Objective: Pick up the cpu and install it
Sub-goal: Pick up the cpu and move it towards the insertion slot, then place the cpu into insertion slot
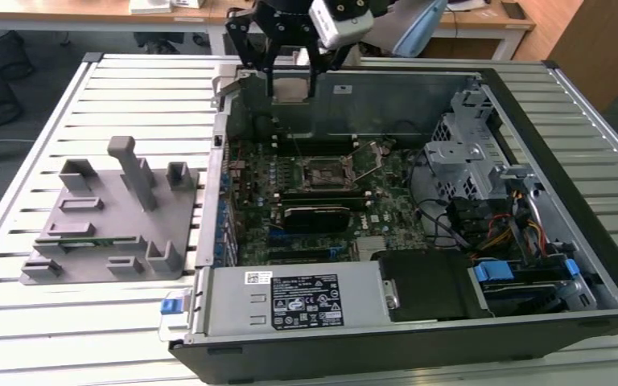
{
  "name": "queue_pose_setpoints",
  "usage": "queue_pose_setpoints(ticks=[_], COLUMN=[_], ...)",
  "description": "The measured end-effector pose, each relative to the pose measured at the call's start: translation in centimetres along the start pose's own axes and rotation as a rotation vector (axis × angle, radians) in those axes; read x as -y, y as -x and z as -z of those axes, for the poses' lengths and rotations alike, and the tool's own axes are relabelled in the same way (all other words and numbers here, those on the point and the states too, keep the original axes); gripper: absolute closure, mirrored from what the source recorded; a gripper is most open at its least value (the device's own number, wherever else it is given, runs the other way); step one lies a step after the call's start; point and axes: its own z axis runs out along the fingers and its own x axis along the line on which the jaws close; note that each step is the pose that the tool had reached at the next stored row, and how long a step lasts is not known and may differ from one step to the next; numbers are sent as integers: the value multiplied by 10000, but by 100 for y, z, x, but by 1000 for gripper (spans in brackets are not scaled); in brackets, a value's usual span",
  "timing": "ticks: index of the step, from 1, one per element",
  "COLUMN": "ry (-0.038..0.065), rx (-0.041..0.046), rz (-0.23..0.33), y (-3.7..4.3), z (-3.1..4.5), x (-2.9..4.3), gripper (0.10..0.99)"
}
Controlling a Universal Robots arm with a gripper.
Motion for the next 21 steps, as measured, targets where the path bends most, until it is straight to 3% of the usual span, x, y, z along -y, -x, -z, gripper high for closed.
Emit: queue_pose_setpoints(ticks=[11,18,21], ry=[1,-4,1], rx=[1,3,28], rz=[-7,-30,-277], y=[349,374,375], z=[-17,-17,-18], x=[-72,-73,-74], gripper=[545,545,545])
